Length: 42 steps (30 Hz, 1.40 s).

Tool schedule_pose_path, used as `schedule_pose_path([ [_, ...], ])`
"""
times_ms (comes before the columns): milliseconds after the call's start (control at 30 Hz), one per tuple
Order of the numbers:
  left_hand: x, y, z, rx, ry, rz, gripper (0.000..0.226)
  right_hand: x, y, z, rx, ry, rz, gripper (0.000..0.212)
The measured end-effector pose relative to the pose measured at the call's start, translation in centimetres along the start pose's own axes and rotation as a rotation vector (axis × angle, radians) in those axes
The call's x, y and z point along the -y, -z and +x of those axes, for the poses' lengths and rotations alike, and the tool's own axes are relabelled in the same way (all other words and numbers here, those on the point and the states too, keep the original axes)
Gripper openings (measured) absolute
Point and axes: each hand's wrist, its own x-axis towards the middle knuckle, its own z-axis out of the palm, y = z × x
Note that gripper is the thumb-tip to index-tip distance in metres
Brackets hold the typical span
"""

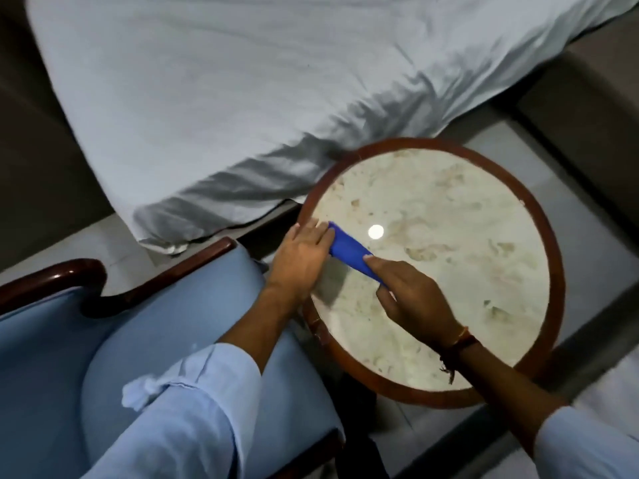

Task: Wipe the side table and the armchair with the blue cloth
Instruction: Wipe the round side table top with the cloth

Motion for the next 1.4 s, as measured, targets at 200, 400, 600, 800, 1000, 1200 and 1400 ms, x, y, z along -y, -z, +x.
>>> schedule_pose_path([
  [200,3.1,-4.0,-3.0,0.309,-0.030,0.074,0.073,4.3,-5.4,-4.0,0.330,0.027,-0.055,0.055],
  [400,11.6,-0.5,-10.8,-0.042,0.307,0.149,0.059,4.2,-9.8,-1.0,0.122,0.095,-0.032,0.056],
  [600,20.4,6.4,-17.8,-0.189,0.766,0.257,0.068,2.2,-13.8,3.3,0.282,0.045,-0.175,0.063],
  [800,23.5,4.3,-20.5,-0.180,0.782,0.231,0.086,4.3,-14.5,7.4,0.279,-0.084,-0.188,0.062],
  [1000,23.5,3.8,-20.3,-0.248,0.798,0.248,0.101,6.6,-15.3,1.5,0.258,-0.016,-0.196,0.060],
  [1200,23.2,3.8,-20.2,-0.273,0.802,0.252,0.103,4.9,-14.8,-10.7,0.406,0.049,-0.198,0.063],
  [1400,23.2,3.6,-19.9,-0.267,0.801,0.264,0.106,6.6,-14.7,-7.0,0.400,0.000,-0.184,0.062],
])
